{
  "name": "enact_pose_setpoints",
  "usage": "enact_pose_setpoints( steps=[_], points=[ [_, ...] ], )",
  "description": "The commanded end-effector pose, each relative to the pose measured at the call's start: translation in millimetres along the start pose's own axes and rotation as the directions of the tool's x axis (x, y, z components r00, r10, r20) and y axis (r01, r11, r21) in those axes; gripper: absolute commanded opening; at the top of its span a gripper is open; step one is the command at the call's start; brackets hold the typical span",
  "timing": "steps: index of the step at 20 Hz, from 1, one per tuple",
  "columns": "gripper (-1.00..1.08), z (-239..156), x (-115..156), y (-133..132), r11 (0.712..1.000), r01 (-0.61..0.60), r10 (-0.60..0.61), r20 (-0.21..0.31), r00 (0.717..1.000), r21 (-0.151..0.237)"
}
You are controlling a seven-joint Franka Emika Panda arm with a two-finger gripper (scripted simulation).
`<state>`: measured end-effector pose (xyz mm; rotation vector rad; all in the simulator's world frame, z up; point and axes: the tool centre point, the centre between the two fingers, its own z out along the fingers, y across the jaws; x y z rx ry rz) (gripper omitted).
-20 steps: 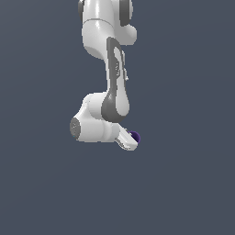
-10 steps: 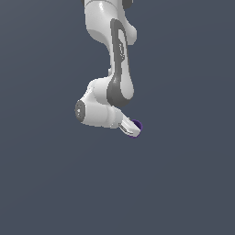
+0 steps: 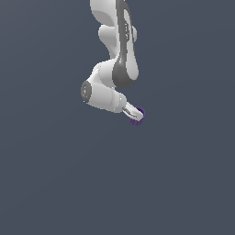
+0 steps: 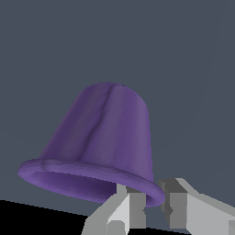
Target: Pick up the object and move it to a goal position.
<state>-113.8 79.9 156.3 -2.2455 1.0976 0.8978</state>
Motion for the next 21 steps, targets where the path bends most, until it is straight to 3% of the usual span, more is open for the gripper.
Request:
enact_pose_setpoints(
  steps=[1, 11, 21],
  points=[
    [-1.00, 2, -15, 8, 1.000, 0.001, -0.001, -0.001, 1.000, 0.001],
    [-1.00, 7, -54, 31, 1.000, 0.001, -0.001, 0.000, 1.000, 0.001],
    [-1.00, 7, -61, 33, 1.000, 0.002, -0.002, 0.000, 1.000, 0.002]
  ],
)
